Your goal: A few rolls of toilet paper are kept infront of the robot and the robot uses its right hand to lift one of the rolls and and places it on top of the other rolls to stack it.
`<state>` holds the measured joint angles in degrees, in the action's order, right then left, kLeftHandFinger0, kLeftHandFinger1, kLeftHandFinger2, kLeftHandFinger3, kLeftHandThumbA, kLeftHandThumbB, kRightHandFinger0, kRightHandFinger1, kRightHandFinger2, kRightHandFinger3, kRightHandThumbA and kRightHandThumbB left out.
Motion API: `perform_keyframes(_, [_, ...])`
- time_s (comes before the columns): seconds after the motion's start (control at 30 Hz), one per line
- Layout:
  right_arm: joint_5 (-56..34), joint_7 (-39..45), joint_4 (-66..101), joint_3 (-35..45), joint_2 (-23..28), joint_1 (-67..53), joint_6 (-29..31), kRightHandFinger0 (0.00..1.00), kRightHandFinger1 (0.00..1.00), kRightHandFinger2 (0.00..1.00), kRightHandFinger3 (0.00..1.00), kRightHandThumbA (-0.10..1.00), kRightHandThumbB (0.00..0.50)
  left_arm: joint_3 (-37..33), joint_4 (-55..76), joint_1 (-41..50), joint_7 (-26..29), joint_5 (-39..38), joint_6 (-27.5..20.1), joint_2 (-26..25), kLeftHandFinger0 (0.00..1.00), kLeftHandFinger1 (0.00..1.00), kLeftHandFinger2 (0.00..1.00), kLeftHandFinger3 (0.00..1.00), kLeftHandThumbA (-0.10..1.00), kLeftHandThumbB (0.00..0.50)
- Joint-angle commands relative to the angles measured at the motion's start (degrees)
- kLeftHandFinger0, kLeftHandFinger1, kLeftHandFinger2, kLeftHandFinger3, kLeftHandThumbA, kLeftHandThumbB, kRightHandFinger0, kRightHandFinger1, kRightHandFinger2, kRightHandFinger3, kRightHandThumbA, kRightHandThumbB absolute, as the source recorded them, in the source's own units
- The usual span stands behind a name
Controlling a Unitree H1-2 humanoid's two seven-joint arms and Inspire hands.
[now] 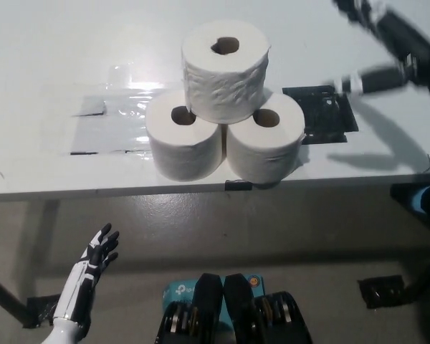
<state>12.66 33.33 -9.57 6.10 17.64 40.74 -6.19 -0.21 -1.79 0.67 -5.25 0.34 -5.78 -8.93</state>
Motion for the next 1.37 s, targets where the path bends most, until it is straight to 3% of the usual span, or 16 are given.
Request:
perform_keyframes(0.0, [-23.4,-21.2,63.7,12.3,-9.5,-19.3,3.5,1.0,1.0,1.0,1.0,1.0,0.318,1.0,-1.5,-6.5,-1.6,-3.0,-3.2,-0.9,1.0,1.0,1.0,1.0,1.0,0.138])
perform_keyframes(0.1, [-21.4,-22.5,63.2,10.2,-14.2,-25.5,9.4,1.0,1.0,1.0,1.0,1.0,0.357,1.1,-2.3,-7.7,-1.6,-3.3,-4.2,-0.7,1.0,1.0,1.0,1.0,1.0,0.131])
perform_keyframes(0.17, [-25.4,-21.4,60.1,8.7,-15.3,-29.3,13.6,1.0,1.0,1.0,1.0,1.0,0.342,1.2,-2.7,-8.2,-1.9,-3.8,-4.1,-0.6,1.0,1.0,1.0,1.0,1.0,0.123])
perform_keyframes(0.23, [-27.4,-20.0,56.7,7.1,-17.9,-33.2,16.7,1.0,1.0,1.0,1.0,1.0,0.289,1.4,-2.5,-8.7,-1.7,-3.9,-3.3,-0.7,1.0,1.0,1.0,1.0,1.0,0.137])
perform_keyframes(0.3, [-26.4,-19.9,54.5,6.4,-20.3,-34.4,18.8,1.0,1.0,1.0,1.0,1.0,0.283,1.8,-2.2,-9.3,-1.8,-4.5,-2.5,-0.9,1.0,1.0,1.0,1.0,1.0,0.138])
perform_keyframes(0.4, [-23.6,-19.6,52.2,6.0,-22.4,-34.4,19.6,1.0,1.0,1.0,1.0,1.0,0.331,2.1,-2.2,-10.3,-1.8,-4.7,-2.4,-1.0,1.0,1.0,1.0,1.0,1.0,0.141])
perform_keyframes(0.57, [-19.5,-17.6,42.3,5.4,-24.5,-34.3,18.3,1.0,1.0,1.0,1.0,1.0,0.3,1.8,-3.3,-11.4,-1.6,-3.9,-3.2,-0.9,1.0,1.0,1.0,1.0,1.0,0.153])
perform_keyframes(0.7, [-16.6,-17.6,32.3,5.6,-25.4,-34.0,19.3,1.0,1.0,1.0,1.0,1.0,0.313,1.7,-3.0,-11.1,-1.6,-3.7,-3.4,-1.1,1.0,1.0,1.0,1.0,1.0,0.15])
perform_keyframes(0.83, [-14.3,-18.8,22.5,5.2,-25.2,-32.9,18.4,1.0,1.0,1.0,1.0,1.0,0.266,1.3,-1.8,-10.0,-1.5,-3.4,-2.8,-1.1,1.0,1.0,1.0,1.0,1.0,0.157])
perform_keyframes(0.93, [-13.8,-19.9,14.8,4.7,-24.7,-31.2,21.5,1.0,1.0,1.0,1.0,1.0,0.176,1.1,-1.2,-9.0,-1.6,-3.2,-2.9,-1.1,1.0,1.0,1.0,1.0,1.0,0.146])
perform_keyframes(1.0, [-14.4,-20.5,10.7,4.4,-24.4,-30.7,22.1,1.0,1.0,1.0,1.0,1.0,0.084,1.0,-1.2,-8.1,-1.9,-3.1,-3.7,-1.2,1.0,1.0,1.0,1.0,1.0,0.142])
perform_keyframes(1.13, [-14.0,-21.3,6.4,3.8,-23.8,-31.3,24.3,1.0,1.0,1.0,1.0,1.0,0.113,0.8,0.0,-6.1,-2.1,-3.1,-3.5,-1.3,1.0,1.0,1.0,1.0,1.0,0.143])
perform_keyframes(1.33, [-13.6,-22.5,2.9,3.0,-23.4,-32.0,25.9,1.0,1.0,1.0,1.0,1.0,0.09,0.4,1.6,-3.8,-2.0,-2.9,-2.7,-1.2,1.0,1.0,1.0,1.0,1.0,0.14])
